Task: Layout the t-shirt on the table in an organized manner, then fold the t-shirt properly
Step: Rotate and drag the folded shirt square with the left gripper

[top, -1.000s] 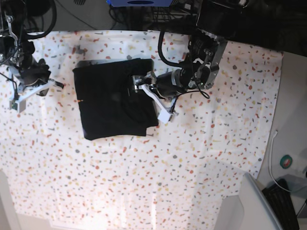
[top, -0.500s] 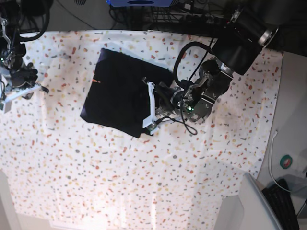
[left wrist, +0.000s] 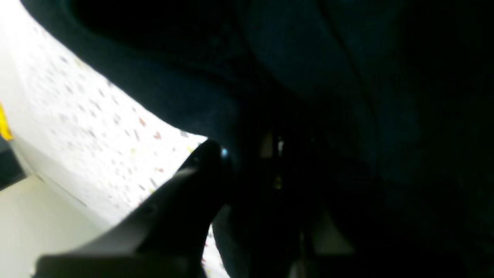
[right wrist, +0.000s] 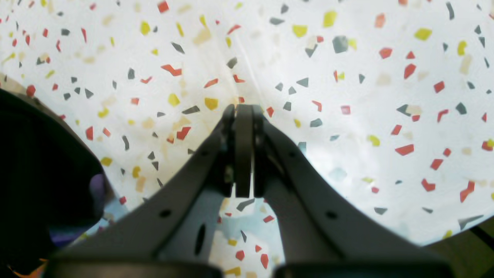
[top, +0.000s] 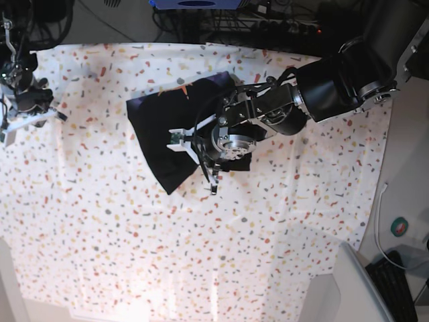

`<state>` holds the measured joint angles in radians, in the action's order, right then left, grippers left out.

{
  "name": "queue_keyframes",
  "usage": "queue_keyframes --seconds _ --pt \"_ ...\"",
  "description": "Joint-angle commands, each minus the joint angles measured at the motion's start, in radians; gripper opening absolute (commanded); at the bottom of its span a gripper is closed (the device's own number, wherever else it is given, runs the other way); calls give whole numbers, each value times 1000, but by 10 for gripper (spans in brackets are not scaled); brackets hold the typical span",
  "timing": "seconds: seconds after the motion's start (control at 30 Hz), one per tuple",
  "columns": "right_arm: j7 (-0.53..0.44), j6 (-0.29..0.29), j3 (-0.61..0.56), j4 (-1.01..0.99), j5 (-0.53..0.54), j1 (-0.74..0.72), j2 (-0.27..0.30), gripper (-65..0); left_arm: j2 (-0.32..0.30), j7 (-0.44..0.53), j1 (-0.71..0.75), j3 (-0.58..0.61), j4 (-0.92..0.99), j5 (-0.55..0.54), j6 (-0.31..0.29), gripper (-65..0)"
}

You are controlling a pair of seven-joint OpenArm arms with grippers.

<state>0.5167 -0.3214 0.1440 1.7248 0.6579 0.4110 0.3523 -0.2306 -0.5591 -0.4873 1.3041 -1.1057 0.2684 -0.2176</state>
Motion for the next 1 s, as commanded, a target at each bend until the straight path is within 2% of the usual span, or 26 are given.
queue_keyframes --seconds 0.0,0.07,0.3,0.6,0.77,0.97 --pt "-20 5 9 13 -3 -2 17 -650 15 9 -4 4 5 4 -26 -650" --pt "-20 5 9 13 -3 1 17 -650 23 14 -4 2 0 35 -26 -650" --pt "-20 5 9 13 -3 1 17 -650 41 119 12 4 -15 73 -26 -650" --pt "-20 5 9 13 -3 -7 17 -650 50 124 23 4 -18 73 -26 -650" --pt "-20 5 9 13 -3 -7 17 -650 52 175 23 4 -18 73 -26 -650" --pt "-20 5 7 11 -3 -5 17 -650 52 175 20 2 -20 73 -26 -650"
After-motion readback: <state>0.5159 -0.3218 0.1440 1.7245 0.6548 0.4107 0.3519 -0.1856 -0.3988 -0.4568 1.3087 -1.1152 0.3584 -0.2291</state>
